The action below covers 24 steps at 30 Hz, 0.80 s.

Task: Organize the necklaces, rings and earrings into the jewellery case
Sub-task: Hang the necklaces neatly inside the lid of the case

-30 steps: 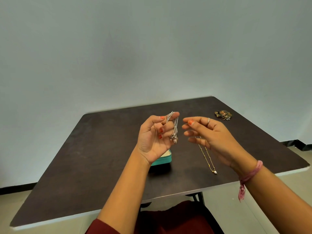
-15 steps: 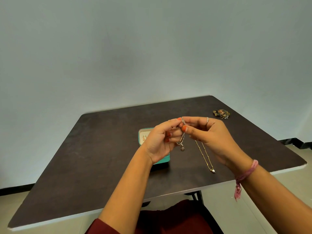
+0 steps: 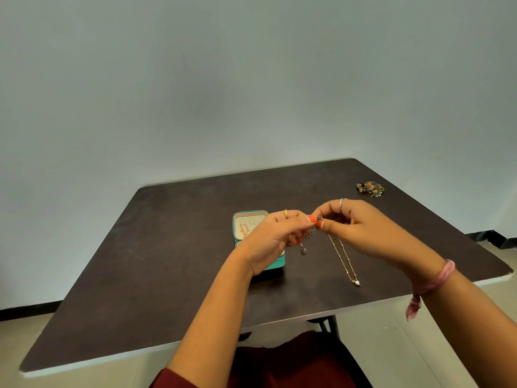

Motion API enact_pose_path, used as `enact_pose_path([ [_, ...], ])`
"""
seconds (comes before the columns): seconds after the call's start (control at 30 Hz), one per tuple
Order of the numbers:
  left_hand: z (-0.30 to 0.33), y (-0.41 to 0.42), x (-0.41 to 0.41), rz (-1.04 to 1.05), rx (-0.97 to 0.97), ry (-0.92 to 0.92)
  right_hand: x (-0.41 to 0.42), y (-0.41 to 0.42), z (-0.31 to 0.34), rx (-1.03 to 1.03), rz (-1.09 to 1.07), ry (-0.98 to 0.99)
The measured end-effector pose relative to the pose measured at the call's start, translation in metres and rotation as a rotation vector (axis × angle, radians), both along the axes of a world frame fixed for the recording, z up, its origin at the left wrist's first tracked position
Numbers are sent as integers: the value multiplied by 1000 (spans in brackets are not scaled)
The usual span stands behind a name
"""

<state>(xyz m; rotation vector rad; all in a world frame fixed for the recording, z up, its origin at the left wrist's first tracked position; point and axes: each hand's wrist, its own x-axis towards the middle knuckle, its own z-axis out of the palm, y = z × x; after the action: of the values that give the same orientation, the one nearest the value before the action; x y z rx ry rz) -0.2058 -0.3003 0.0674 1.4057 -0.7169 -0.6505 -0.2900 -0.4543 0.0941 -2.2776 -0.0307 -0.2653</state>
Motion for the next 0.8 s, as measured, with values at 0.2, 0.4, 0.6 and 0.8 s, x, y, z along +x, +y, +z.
enact_pose_path([
  [0.2,-10,4,1,-80,-110,143,4,2,-8,611,94,142],
  [0.4,-14,7,6,-72,-154,248,9,2,-7,844,140,210],
  [0.6,-16,7,14,18,-185,383,18,0,5,671,70,286],
  [0.8,-17,9,26,42,-253,342,32,4,16,329,71,114],
])
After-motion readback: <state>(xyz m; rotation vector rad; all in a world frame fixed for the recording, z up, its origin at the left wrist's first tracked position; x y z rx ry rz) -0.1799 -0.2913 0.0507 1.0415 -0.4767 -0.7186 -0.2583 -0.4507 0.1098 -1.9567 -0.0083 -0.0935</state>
